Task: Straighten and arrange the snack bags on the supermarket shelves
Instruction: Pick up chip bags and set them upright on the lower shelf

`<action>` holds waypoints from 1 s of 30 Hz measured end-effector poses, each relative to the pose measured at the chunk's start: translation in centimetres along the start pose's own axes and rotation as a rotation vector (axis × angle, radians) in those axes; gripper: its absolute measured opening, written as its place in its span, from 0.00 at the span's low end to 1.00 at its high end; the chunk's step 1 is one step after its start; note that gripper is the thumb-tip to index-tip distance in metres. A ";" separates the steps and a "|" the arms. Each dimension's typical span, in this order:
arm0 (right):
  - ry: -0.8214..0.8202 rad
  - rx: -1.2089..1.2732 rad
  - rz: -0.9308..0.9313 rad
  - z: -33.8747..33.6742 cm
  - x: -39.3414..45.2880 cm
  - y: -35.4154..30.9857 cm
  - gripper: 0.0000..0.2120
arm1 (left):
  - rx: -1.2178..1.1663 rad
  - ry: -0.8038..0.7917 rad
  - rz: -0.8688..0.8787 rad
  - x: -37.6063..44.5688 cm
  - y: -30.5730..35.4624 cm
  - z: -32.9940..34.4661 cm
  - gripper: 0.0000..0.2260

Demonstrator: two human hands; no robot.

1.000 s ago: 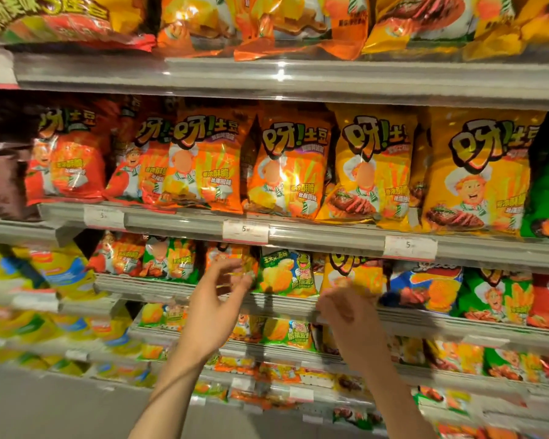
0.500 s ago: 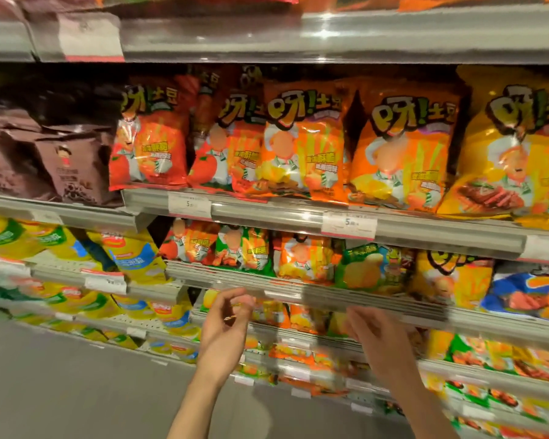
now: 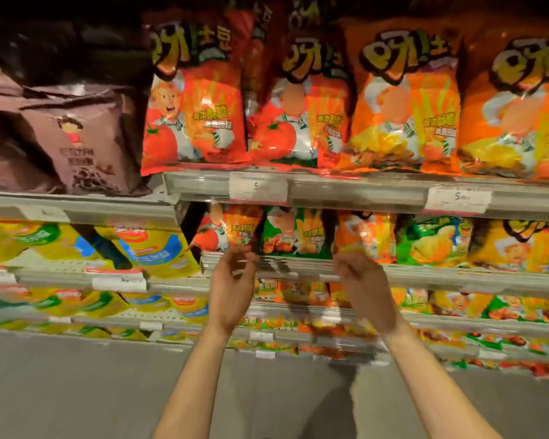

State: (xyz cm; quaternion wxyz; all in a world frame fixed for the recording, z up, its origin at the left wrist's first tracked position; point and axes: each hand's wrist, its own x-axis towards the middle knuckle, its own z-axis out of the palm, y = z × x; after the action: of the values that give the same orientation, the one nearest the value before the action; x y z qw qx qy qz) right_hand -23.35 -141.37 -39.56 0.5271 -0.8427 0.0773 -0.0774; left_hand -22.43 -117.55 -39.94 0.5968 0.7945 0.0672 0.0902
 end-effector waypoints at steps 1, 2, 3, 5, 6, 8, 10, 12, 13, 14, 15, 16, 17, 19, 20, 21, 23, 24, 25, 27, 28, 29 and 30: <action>0.032 -0.010 -0.024 1.0 0.5 0.1 0.05 | 0.017 -0.006 0.015 0.7 -0.5 0.0 0.06; 0.066 -0.020 -0.056 1.7 0.9 0.2 0.06 | 0.045 -0.003 0.036 1.3 -0.7 0.0 0.07; 0.095 -0.023 -0.074 2.3 1.3 0.0 0.08 | 0.058 0.003 0.058 1.9 -0.8 0.2 0.07; 0.098 0.036 -0.031 3.7 2.2 -0.3 0.15 | 0.083 0.011 0.070 3.1 -1.3 0.5 0.11; 0.084 0.040 -0.009 4.3 2.7 -0.5 0.19 | 0.106 0.008 0.076 3.7 -1.4 0.8 0.13; 0.036 -0.034 0.014 5.2 3.8 -0.7 0.24 | 0.165 -0.025 0.101 4.5 -1.5 1.6 0.18; -0.008 -0.145 0.024 5.8 4.8 -0.8 0.25 | 0.225 -0.064 0.140 5.3 -1.5 2.1 0.19; -0.011 -0.180 0.037 6.0 5.2 -1.1 0.23 | 0.247 -0.118 0.172 5.6 -1.3 2.5 0.16; -0.002 -0.163 0.049 6.1 5.2 -1.1 0.21 | 0.261 -0.135 0.183 5.7 -1.4 2.7 0.16; 0.004 -0.143 0.057 6.1 5.2 -1.0 0.19 | 0.284 -0.137 0.191 5.8 -1.5 2.9 0.17; 0.006 -0.124 0.061 6.1 5.1 -1.0 0.18 | 0.301 -0.133 0.196 5.9 -1.6 3.1 0.18; 0.007 -0.106 0.059 6.2 5.1 -0.9 0.18 | 0.305 -0.132 0.190 6.0 -1.7 3.2 0.19; 0.009 -0.086 0.051 6.2 5.1 -0.9 0.17 | 0.292 -0.135 0.175 6.1 -1.8 3.4 0.20; 0.021 -0.040 0.037 6.2 5.3 -1.1 0.18 | 0.253 -0.138 0.144 6.2 -1.9 3.4 0.21; 0.026 -0.010 0.030 6.1 5.4 -1.2 0.18 | 0.235 -0.135 0.139 6.2 -1.9 3.4 0.21; 0.031 0.023 0.019 6.0 5.6 -1.2 0.18 | 0.216 -0.131 0.141 6.3 -1.8 3.3 0.21; 0.050 0.075 0.000 5.8 5.8 -1.5 0.16 | 0.169 -0.136 0.142 6.3 -1.6 3.2 0.20; 0.060 0.103 -0.005 5.6 5.9 -1.6 0.15 | 0.143 -0.135 0.138 6.2 -1.4 3.2 0.20; 0.062 0.134 -0.007 5.5 6.0 -1.6 0.14 | 0.117 -0.129 0.132 6.1 -1.3 3.0 0.20; 0.050 0.165 -0.001 5.3 6.0 -1.7 0.13 | 0.071 -0.125 0.131 5.8 -1.1 2.8 0.19; 0.041 0.182 0.005 5.2 6.0 -1.7 0.11 | 0.054 -0.127 0.131 5.6 -1.0 2.6 0.19; 0.033 0.214 0.009 5.2 6.0 -1.7 0.08 | 0.031 -0.130 0.127 5.3 -0.9 2.4 0.18; 0.024 0.253 0.013 5.1 6.0 -1.7 0.06 | 0.000 -0.136 0.120 5.1 -0.7 2.2 0.17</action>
State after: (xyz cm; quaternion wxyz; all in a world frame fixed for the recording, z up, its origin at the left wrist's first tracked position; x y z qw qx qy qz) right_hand -16.35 -137.45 -39.95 0.6288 -0.7680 0.0787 -0.0932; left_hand -16.93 -118.33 -40.92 0.5936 0.8013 -0.0212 0.0717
